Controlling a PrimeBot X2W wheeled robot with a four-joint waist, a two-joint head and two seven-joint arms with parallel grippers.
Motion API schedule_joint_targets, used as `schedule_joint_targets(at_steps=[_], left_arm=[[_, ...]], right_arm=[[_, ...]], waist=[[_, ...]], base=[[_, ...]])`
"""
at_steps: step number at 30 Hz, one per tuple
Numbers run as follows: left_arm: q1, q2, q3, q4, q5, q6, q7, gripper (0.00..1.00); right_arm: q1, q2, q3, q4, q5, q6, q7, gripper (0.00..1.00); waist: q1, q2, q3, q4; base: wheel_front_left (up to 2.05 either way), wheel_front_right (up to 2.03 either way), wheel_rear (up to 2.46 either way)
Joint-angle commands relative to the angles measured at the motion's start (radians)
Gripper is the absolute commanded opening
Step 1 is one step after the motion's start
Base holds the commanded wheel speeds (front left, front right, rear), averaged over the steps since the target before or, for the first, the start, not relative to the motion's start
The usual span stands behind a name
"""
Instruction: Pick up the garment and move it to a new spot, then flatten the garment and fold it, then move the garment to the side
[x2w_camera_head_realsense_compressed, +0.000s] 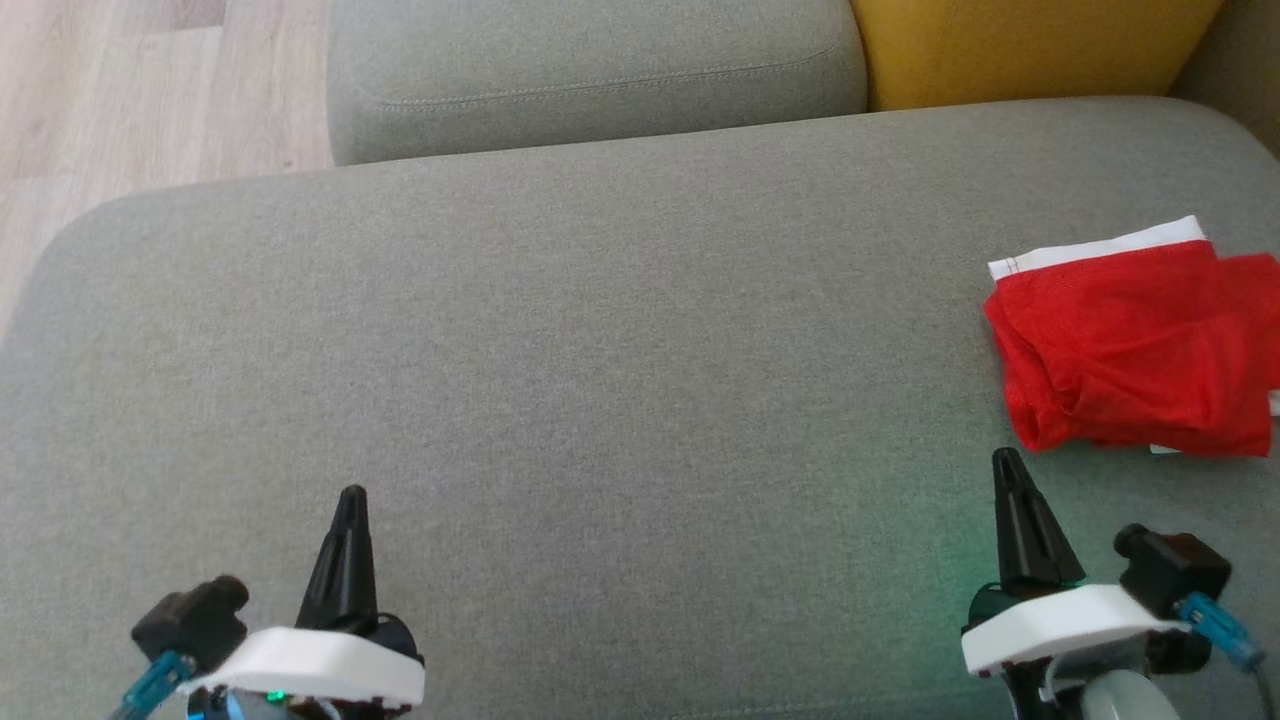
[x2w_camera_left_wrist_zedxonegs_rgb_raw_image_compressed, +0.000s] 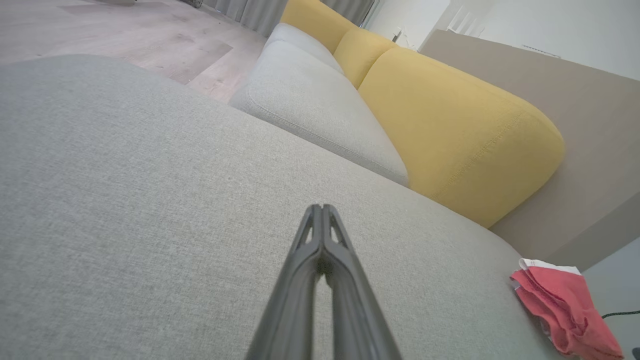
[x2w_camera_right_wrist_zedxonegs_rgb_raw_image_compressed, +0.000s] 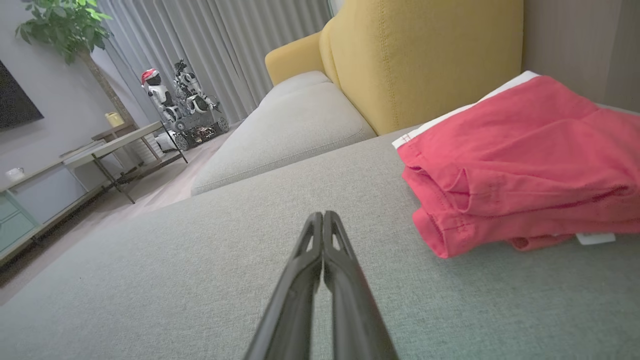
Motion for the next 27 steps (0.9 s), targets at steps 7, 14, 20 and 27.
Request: schedule_joint_targets(at_steps=[7,14,20,27], left_arm=[[-0.065,0.013,0.029,-0.014,-0.086,-0.018,0.023,0.00],[-0.074,0.016,0.038,-0.004,-0.147,-0.024,0.037,0.00],[-0.083,0.018,0.048,0.004,-0.208,-0.031,0.052,0.00],[-0.094,0.020,0.060,0.014,-0.279,-0.039,0.070,0.00]], right_arm=[[-0.055,-0.016,-0.007,-0.037,0.107,0.000,0.020,0.00],[-0.058,-0.019,-0.013,-0.039,0.182,0.000,0.035,0.00],[-0.062,-0.021,-0.019,-0.040,0.256,0.000,0.049,0.00],[-0.066,-0.023,-0.026,-0.042,0.342,0.000,0.067,0.00]], waist=[[0.0000,0.0000,0.000,0.004],[0.0000,0.0000,0.000,0.007],[0.0000,0.0000,-0.001,0.010],[0.0000,0.0000,-0.001,0.013]], base=[[0.00,0.00,0.00],[0.00,0.00,0.00],[0.00,0.00,0.00],[0.00,0.00,0.00]])
